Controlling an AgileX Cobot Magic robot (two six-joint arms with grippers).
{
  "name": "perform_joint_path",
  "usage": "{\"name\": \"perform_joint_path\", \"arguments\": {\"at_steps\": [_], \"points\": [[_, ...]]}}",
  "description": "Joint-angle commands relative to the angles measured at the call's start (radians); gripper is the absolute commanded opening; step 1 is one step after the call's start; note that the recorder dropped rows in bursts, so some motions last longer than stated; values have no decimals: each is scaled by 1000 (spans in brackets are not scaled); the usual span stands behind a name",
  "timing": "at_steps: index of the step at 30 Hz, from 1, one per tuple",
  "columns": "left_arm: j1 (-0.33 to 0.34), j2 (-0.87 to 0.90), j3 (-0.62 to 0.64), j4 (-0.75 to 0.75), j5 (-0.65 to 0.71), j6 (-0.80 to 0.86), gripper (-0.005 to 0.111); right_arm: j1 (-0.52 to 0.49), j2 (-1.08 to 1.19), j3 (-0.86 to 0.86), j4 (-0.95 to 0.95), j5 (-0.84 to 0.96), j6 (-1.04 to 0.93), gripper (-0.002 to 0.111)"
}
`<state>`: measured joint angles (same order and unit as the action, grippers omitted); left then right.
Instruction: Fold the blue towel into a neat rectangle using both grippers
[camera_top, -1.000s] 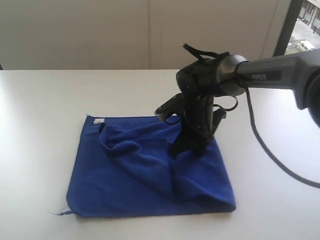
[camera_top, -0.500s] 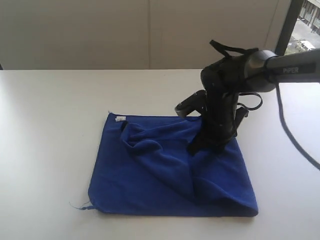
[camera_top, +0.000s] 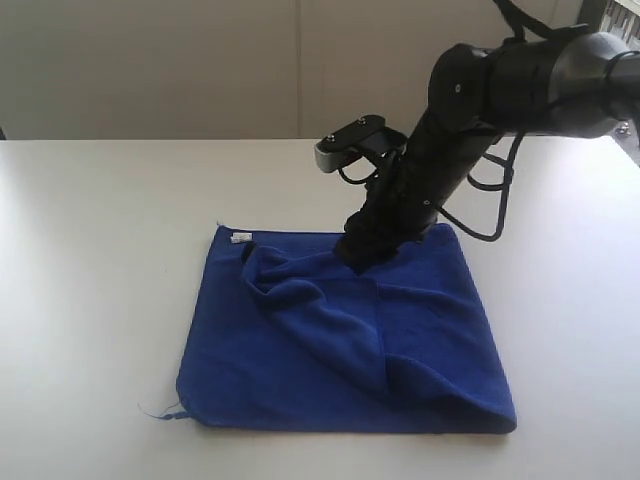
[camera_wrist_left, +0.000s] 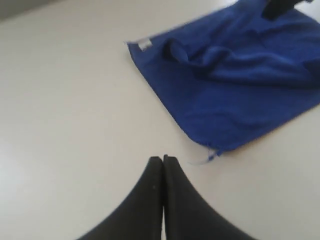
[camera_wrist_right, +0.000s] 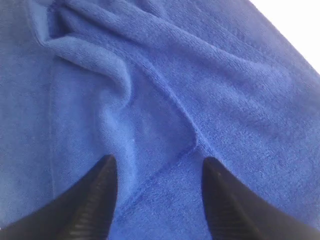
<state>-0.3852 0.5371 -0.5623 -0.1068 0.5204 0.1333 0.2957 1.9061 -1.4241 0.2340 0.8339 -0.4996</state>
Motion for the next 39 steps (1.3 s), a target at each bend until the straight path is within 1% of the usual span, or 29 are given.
{"name": "perform_joint_path", "arguments": {"at_steps": [1, 5, 8, 10, 12, 14, 17, 20, 23, 25, 27, 29, 31, 33, 35, 39], "points": [[-7, 279, -183, -41, 233, 116, 0, -7, 6, 1, 31, -9, -56, 50], [-7, 586, -399, -44, 370, 299, 0, -7, 6, 6, 24, -4, -56, 50], [-7, 810, -541, -64, 455, 490, 0, -11, 6, 6, 24, 6, -56, 50], [-5, 953, -623, -64, 470, 589, 0, -18, 6, 6, 24, 10, -56, 50], [-5, 1064, -684, -64, 449, 625, 0, -29, 6, 6, 24, 17, -54, 50], [-5, 1158, -729, -64, 352, 638, 0, -40, 6, 6, 26, 29, -54, 50], [-5, 1241, -743, -64, 129, 682, 0, -48, 6, 6, 32, 35, -54, 50], [-5, 1296, -743, -64, -63, 814, 0, -48, 6, 6, 34, 39, -54, 50], [-5, 1342, -743, -72, -169, 998, 0, -48, 6, 6, 34, 23, -56, 50], [-5, 1380, -743, -72, -216, 1029, 1, -48, 7, 6, 41, -8, -57, 50], [-5, 1401, -743, -75, -242, 1038, 8, -48, 11, 6, 45, -13, -57, 50], [-7, 1415, -743, -100, -257, 1047, 19, -48, 13, 6, 45, -15, -57, 50], [-7, 1418, -743, -121, -265, 1047, 45, -48, 12, 6, 47, -13, -57, 50], [-7, 1418, -743, -160, -274, 1047, 58, -48, 12, 6, 47, -13, -56, 50], [-7, 1418, -743, -248, -269, 1047, 60, -48, 12, 6, 50, -13, -54, 50], [-11, 1418, -743, -285, -265, 1047, 60, -48, 12, 6, 52, -18, -49, 50]]}}
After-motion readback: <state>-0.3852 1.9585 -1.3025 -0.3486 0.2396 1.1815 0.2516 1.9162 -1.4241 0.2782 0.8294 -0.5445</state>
